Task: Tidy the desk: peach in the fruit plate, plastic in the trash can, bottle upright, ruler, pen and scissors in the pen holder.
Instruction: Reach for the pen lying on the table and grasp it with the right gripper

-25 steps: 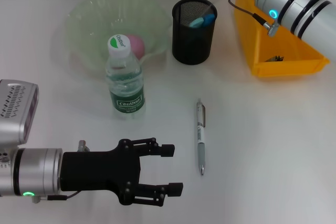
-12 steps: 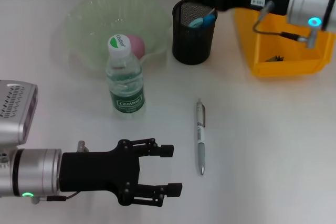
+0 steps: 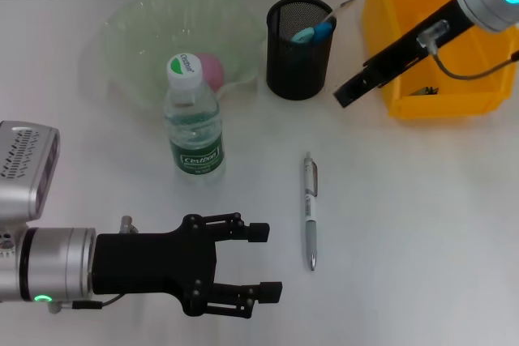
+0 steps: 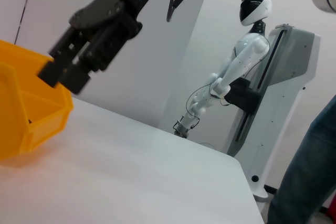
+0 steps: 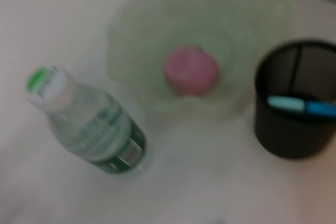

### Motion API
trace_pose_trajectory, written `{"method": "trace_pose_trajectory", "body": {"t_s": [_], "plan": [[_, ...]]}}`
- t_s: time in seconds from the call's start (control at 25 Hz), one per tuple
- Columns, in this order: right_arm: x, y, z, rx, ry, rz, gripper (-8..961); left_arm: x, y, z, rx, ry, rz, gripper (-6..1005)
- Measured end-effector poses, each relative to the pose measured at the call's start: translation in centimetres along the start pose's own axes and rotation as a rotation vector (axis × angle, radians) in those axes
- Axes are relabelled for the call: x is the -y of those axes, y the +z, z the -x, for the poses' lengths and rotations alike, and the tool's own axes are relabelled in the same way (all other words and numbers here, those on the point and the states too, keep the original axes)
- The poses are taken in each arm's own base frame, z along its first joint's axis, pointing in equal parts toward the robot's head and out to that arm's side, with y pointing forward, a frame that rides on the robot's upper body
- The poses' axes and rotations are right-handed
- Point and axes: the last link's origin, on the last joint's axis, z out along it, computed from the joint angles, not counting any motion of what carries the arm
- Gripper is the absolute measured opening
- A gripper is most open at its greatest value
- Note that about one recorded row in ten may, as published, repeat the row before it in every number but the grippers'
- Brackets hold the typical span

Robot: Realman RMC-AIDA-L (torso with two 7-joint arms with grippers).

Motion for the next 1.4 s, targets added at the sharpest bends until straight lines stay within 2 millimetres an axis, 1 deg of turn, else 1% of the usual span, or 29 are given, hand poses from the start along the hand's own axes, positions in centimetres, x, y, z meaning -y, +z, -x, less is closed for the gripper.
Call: {"method": "trace_pose_trajectory", "body": {"t_s": [0.12,0.24,0.28,0.32,0.44,0.48,0.6,0.64,0.68,0.72,0.8,0.88,1.04,1.08,1.28,1.4], "plan": [[-0.5,0.7,0.5,-0.098,0.046,-0.086,597,0.0,0.0,0.0,0.002,-0.007,-0.003,829],[-0.8,1.8,0.5,-0.127,0.092,-0.120,597,0.1,0.0,0.0,0.004,-0.005,-0.005,829],[-0.7,2.7,0.3,-0.138,0.122,-0.100,597,0.1,0.0,0.0,0.004,-0.005,-0.005,829],[-0.7,2.7,0.3,-0.138,0.122,-0.100,596,0.1,0.0,0.1,0.006,-0.002,-0.009,829],[-0.9,3.9,-0.1,-0.152,0.159,-0.038,596,0.4,-0.1,0.2,0.016,0.010,-0.031,829],[-1.0,4.4,-0.1,-0.146,0.154,-0.037,596,0.4,-0.1,0.3,0.016,0.013,-0.032,829],[-1.1,4.8,-0.1,-0.140,0.134,-0.048,596,0.4,-0.1,0.3,0.017,0.015,-0.031,829],[-1.3,5.1,-0.1,-0.140,0.122,-0.052,595,0.4,-0.1,0.3,0.018,0.015,-0.031,829],[-1.8,6.0,-0.2,-0.159,0.097,-0.053,595,0.4,0.0,0.3,0.018,0.015,-0.030,829],[-1.8,6.0,-0.2,-0.159,0.097,-0.053,595,0.4,0.0,0.3,0.018,0.015,-0.030,829],[-2.2,6.7,-0.2,-0.178,0.080,-0.047,595,0.4,0.0,0.3,0.018,0.014,-0.030,829],[-2.9,7.8,-0.3,-0.192,0.083,-0.008,621,0.5,0.0,0.3,0.020,0.016,-0.033,829],[-3.3,8.6,-0.2,-0.197,0.098,0.026,737,0.5,0.0,0.4,0.022,0.016,-0.037,829],[-3.5,9.1,-0.2,-0.208,0.091,0.026,766,0.6,0.0,0.4,0.024,0.021,-0.040,829],[-3.9,10.0,-0.3,-0.231,0.062,0.007,765,0.5,-0.1,0.6,0.026,0.023,-0.049,829],[-3.7,10.5,-0.5,-0.239,0.065,-0.005,765,0.5,-0.1,0.7,0.027,0.028,-0.051,829]]}}
